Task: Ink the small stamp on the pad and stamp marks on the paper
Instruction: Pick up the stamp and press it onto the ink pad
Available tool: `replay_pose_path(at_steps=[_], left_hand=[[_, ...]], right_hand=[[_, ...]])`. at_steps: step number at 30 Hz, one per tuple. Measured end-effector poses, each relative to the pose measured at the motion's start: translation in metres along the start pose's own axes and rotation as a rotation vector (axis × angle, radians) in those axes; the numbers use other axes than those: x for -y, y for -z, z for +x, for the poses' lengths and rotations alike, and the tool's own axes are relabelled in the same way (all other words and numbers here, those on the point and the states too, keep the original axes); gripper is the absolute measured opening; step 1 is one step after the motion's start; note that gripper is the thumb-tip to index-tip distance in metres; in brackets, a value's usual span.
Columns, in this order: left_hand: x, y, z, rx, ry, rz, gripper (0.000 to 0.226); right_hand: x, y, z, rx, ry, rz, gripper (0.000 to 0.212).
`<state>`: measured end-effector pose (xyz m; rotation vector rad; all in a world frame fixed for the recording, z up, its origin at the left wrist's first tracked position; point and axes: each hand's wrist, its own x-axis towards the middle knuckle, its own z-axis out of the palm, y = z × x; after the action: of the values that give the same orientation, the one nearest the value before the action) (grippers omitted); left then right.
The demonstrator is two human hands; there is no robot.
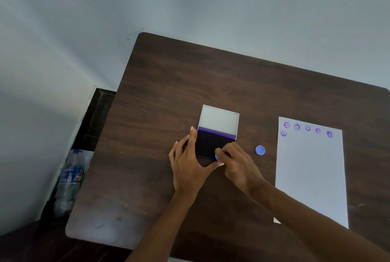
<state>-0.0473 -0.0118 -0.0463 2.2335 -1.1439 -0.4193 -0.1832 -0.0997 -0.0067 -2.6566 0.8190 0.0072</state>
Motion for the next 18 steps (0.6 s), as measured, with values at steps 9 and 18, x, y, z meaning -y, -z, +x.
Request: replay_pose_path(at_steps=[9,18], left_hand=[[-0.007,0.011,-0.001,0.071,0.022,-0.007,0.112],[-0.006,0.009,0.0,0.123,0.027,0.012,0.098]], right_hand=[[0.018,0.01,0.005,-0.001,-0.208,0.109,0.029],[0.031,0.008,0.019,0.048,-0.218,0.158,0.04]])
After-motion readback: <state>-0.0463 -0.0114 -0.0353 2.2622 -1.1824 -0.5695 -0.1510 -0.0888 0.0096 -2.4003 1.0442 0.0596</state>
